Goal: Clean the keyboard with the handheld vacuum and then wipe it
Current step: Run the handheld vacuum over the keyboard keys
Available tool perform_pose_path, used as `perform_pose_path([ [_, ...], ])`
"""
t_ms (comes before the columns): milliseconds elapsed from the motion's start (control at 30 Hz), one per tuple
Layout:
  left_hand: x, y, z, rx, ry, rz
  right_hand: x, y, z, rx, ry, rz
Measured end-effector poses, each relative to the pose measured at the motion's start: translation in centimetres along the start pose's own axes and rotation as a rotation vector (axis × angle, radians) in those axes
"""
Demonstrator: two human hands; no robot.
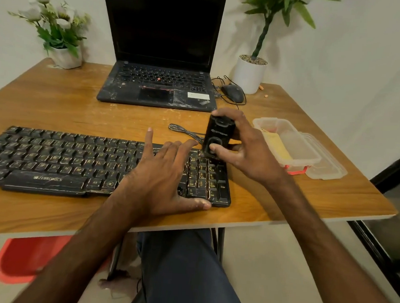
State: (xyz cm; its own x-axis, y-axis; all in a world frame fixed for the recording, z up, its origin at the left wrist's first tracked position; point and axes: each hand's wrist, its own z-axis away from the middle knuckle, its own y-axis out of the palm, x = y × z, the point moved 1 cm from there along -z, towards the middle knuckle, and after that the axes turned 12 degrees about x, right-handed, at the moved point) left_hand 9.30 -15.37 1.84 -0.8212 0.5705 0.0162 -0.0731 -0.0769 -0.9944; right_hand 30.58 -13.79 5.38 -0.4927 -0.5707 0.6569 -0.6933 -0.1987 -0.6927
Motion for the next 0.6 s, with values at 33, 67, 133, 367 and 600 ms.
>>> perform_pose_path([
  [33,0.0,0.0,0.1,0.003,-0.007,0.000,0.1,0.3,-0.7,0.006,-0.010,-0.004],
  [67,0.0,0.0,0.1,0.008,-0.014,0.002,0.2,0.5,-1.2,0.020,-0.017,-0.003],
  [133,0.0,0.0,0.1,0.012,-0.020,0.004,0.2,0.5,-1.4,0.057,-0.024,0.019],
  [367,0.1,-0.1,-0.1,0.024,0.003,0.031,-0.4,-1.9,1.0,0.101,0.031,0.093],
  [600,0.0,0.1,0.0,0.017,-0.016,0.021,0.3,0.9,-1.8,0.096,-0.086,0.106],
])
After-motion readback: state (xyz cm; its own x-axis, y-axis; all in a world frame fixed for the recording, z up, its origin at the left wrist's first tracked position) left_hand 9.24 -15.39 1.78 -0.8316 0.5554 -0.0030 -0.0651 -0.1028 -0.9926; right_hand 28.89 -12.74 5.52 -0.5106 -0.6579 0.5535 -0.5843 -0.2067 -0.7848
